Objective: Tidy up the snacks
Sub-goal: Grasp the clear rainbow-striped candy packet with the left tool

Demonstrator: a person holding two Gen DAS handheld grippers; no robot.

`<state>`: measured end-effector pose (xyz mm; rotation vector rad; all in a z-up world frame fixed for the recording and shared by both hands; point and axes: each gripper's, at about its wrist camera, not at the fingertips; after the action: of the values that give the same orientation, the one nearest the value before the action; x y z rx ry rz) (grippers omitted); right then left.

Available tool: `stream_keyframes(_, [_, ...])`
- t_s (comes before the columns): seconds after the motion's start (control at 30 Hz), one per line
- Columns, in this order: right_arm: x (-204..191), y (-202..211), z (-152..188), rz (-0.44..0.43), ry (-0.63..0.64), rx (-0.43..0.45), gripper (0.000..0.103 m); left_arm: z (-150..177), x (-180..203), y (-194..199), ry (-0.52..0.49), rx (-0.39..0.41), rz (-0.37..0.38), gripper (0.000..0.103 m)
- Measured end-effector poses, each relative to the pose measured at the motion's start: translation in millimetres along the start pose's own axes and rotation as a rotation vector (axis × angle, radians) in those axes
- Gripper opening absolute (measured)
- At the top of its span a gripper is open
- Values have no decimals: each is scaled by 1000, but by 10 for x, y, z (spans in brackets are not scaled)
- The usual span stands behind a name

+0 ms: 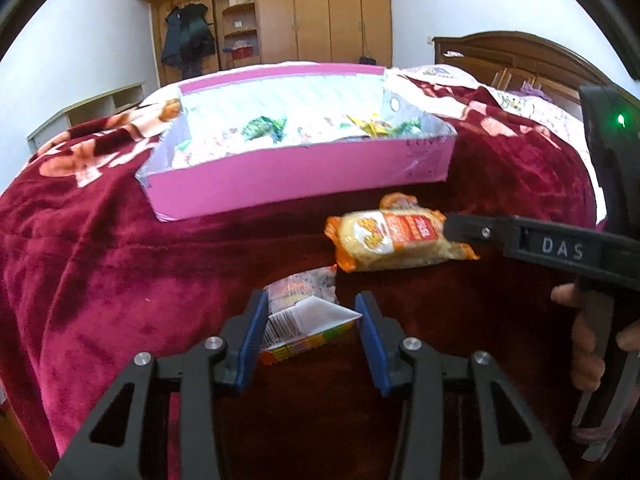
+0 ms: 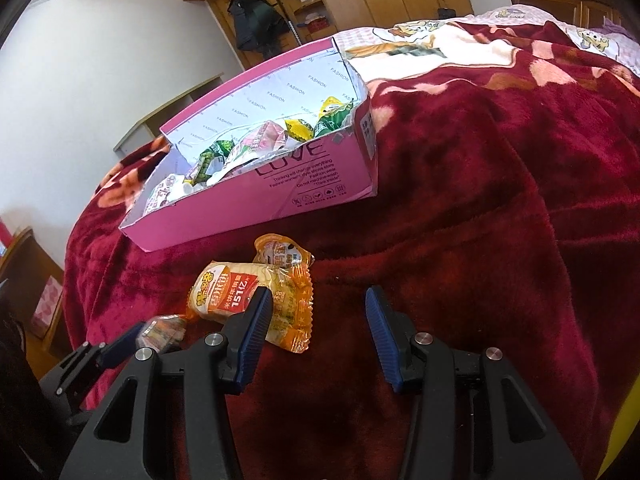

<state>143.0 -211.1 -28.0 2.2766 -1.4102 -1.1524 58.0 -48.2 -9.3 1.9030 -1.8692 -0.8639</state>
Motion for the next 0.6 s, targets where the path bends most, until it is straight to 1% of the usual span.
stream_keyframes(0.1, [-38, 18, -32, 4, 0, 3, 50, -30, -110, 17, 23, 20, -32, 47])
stream_keyframes(0.17, [-50, 38, -78, 0, -11, 21, 50, -45, -194, 8, 38, 29, -56, 47])
stream_keyframes(0.27, [-79, 18, -165, -1, -4, 31, 50, -46, -308, -38, 64, 25, -87, 47])
stream_keyframes(0.4, [-146, -106, -277, 26, 25, 31, 50, 1, -413, -157, 109, -22, -76, 47])
stream_keyframes(0.47, [-162, -198, -295, 45, 39, 15, 50, 29, -436, -193, 119, -35, -74, 47])
stream_keyframes(0.53, [-166, -301, -267, 65, 42, -21, 50, 50, -447, -196, 126, -37, -65, 47])
stream_keyframes(0.6, [-194, -330, -217, 83, 59, -29, 50, 58, -463, -194, 130, -35, -59, 47])
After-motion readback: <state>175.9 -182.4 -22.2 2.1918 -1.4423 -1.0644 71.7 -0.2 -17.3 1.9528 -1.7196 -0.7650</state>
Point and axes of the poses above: each gripper's, at about its wrist camera, not at the fingertips, and y roughly against the way its jaws point, x to its right, z to its underside, and after that the axes turned 12 degrees about -z, right-handed
